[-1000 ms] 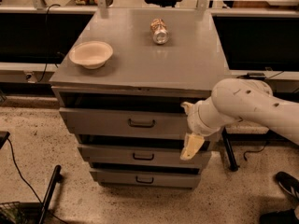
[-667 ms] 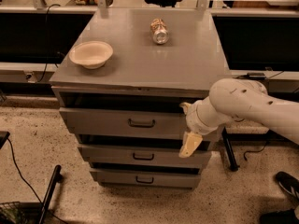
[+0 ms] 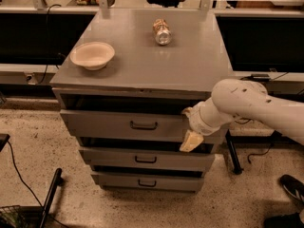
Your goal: Open top drawer
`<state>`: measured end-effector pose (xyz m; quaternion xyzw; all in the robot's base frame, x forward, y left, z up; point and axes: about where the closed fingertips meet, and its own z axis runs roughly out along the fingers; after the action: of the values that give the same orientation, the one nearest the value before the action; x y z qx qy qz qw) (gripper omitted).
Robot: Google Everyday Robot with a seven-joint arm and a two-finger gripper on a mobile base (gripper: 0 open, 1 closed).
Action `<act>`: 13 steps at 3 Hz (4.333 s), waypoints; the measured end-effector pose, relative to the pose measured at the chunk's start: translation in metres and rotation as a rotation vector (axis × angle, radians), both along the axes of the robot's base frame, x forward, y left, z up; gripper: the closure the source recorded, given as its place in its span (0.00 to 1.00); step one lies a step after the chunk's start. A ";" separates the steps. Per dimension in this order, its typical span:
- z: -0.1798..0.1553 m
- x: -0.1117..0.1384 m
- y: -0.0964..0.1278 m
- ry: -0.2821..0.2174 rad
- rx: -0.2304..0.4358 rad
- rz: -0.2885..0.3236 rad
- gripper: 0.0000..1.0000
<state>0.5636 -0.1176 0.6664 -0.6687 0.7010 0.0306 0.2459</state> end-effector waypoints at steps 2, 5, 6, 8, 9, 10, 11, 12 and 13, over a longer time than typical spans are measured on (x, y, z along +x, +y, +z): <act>0.001 -0.024 0.005 0.056 0.002 0.046 0.34; 0.050 -0.086 0.020 0.068 0.097 0.185 0.02; 0.051 -0.086 0.020 0.069 0.097 0.185 0.00; 0.095 -0.052 0.008 0.073 0.084 0.147 0.49; 0.090 -0.037 0.003 0.087 0.072 0.108 0.72; 0.063 -0.020 0.004 0.111 0.056 0.066 0.96; 0.037 -0.007 0.010 0.126 0.050 0.036 1.00; 0.011 -0.003 0.016 0.144 0.047 0.017 1.00; -0.002 -0.016 0.023 0.178 0.055 0.030 1.00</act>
Offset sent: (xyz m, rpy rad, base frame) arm -0.0471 0.0057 0.0092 0.0083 0.0858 0.0811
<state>0.5473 -0.0948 0.6643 -0.6669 0.7088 0.1126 0.2004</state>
